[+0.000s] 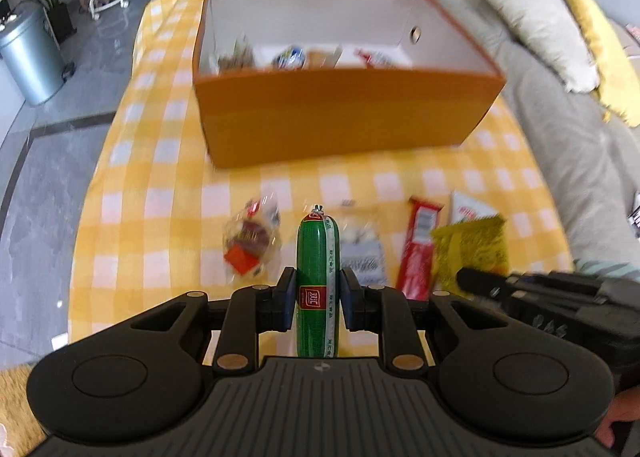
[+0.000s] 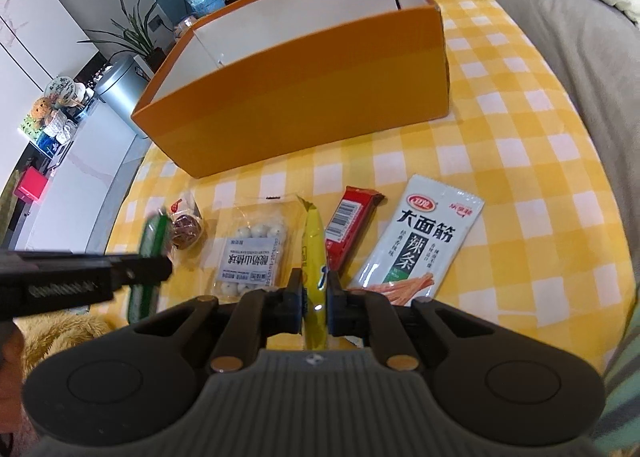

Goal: Organize snacks
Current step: 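Lift both held snacks and carry them over the orange box, then lower both snacks into the box and open both tools to release, then withdraw both tools from the box toward the remaining snacks, then move right tool over the red wafer bar while left tool approaches the candy packet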

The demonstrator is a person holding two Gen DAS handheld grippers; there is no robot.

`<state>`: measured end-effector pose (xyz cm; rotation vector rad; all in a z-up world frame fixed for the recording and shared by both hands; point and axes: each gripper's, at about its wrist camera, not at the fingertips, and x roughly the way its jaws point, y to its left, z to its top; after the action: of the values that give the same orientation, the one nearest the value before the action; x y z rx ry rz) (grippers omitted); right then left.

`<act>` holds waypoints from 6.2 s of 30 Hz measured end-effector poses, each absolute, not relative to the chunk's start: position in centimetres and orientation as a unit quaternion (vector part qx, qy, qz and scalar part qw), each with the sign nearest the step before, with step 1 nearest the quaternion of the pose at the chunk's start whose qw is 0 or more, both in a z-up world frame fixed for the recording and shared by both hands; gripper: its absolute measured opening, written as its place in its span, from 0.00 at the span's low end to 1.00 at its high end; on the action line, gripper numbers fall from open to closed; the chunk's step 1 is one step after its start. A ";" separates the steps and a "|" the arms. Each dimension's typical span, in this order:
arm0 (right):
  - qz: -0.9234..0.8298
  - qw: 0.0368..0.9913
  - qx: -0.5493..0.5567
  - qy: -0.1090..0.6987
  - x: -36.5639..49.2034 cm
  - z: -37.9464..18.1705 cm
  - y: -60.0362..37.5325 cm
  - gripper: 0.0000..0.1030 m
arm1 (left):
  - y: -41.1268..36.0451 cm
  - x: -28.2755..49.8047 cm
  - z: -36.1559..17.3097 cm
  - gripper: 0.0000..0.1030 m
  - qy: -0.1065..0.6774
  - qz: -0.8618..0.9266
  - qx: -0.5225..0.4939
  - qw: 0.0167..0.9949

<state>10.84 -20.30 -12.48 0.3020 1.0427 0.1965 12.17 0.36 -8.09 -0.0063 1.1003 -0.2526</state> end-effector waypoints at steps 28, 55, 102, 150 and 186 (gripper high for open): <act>0.114 0.912 0.128 0.372 18.3 -1.0 -23.1 0.06 | -2.3 22.0 2.0 0.24 0.419 -0.160 0.023 0.894; 0.115 0.877 0.089 0.458 35.0 -8.9 -17.7 0.06 | -4.0 34.3 -6.0 0.24 0.480 -0.115 0.150 0.857; 0.070 0.913 0.008 0.403 29.5 -2.9 -16.3 0.78 | -1.2 26.6 0.9 0.65 0.388 -0.080 0.122 0.910; 0.062 0.867 0.091 0.486 13.4 -13.6 -18.3 0.51 | 4.1 14.2 -10.1 0.66 0.496 -0.025 -0.021 0.868; 0.086 0.861 -0.029 0.500 15.3 -17.4 -14.2 0.35 | 1.8 17.2 -15.5 0.49 0.541 -0.057 0.023 0.839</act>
<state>15.27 -14.18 -17.38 -0.0608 1.0497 0.1802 17.23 1.79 -15.46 0.0490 1.1435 -0.1196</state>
